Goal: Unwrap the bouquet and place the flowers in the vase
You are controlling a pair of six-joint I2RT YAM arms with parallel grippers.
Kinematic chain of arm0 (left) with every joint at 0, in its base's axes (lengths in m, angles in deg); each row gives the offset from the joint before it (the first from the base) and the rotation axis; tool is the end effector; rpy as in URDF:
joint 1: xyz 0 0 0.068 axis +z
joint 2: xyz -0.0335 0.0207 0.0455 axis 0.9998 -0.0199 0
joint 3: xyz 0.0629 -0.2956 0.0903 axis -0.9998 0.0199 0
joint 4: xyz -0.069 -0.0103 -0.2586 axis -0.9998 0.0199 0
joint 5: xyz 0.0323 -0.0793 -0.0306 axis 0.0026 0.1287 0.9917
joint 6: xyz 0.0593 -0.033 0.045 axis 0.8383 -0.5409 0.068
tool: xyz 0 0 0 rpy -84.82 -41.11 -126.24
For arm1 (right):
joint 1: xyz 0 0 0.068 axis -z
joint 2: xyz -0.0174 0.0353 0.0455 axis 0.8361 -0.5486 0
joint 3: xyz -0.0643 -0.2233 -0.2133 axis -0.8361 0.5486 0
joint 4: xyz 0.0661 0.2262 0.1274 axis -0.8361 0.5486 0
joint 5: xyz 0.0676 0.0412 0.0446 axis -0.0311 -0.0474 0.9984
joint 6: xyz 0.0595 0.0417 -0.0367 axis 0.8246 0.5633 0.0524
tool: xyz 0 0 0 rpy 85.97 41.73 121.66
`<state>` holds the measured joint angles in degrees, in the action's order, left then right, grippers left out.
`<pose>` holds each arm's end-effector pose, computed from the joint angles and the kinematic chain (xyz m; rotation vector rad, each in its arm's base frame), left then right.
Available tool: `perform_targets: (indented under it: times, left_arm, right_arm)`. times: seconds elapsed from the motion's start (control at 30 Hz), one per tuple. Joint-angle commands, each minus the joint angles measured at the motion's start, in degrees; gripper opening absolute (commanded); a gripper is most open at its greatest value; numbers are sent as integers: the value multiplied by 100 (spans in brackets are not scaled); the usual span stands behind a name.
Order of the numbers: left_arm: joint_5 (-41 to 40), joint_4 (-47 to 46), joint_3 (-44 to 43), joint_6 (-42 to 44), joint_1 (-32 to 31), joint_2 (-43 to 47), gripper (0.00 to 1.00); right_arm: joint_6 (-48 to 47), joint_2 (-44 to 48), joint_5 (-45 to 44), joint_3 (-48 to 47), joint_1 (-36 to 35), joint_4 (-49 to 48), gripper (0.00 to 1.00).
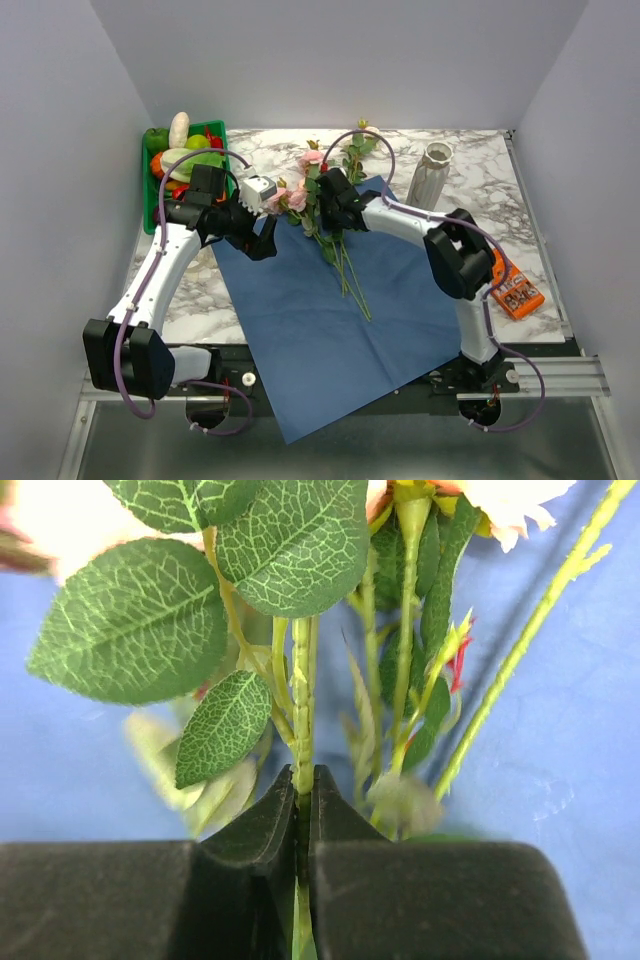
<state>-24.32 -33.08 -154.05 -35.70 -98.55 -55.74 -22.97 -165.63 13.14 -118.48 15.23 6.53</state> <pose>0.2504 -0.0825 0.3233 0.8266 2.2924 -0.6715 0.3971 0.3363 0.1859 -0.3039 2.4418 0.3119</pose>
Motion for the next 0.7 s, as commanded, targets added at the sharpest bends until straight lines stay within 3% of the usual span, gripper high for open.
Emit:
perform_targets:
  times: [0.0,0.3,0.4,0.5,0.53,0.67]
  left_arm:
    - [-73,106,-150,95,38,116,99]
    - [-73,123,-176,121,38,81,99]
    - [-65,158,-202,156,47,55,99]
    - [-65,159,-220,174,55,81,99]
    - [-65,141,-229,174,64,90,99]
    - [-12,132,-247,156,90,99,99]
  right_arm:
    - [97,1041,297,517,-42,-967,3]
    - [-498,2551,315,1554,-192,-2848,1]
    - [-1086,2974,-141,1547,-184,-3393,1]
    - [-1920,3107,-1255,1310,-140,-3815,1]
    - [-2168,3125,-1920,1170,-105,-4199,1]
    - [-3381,3195,-2699,1185,264,-5422,1]
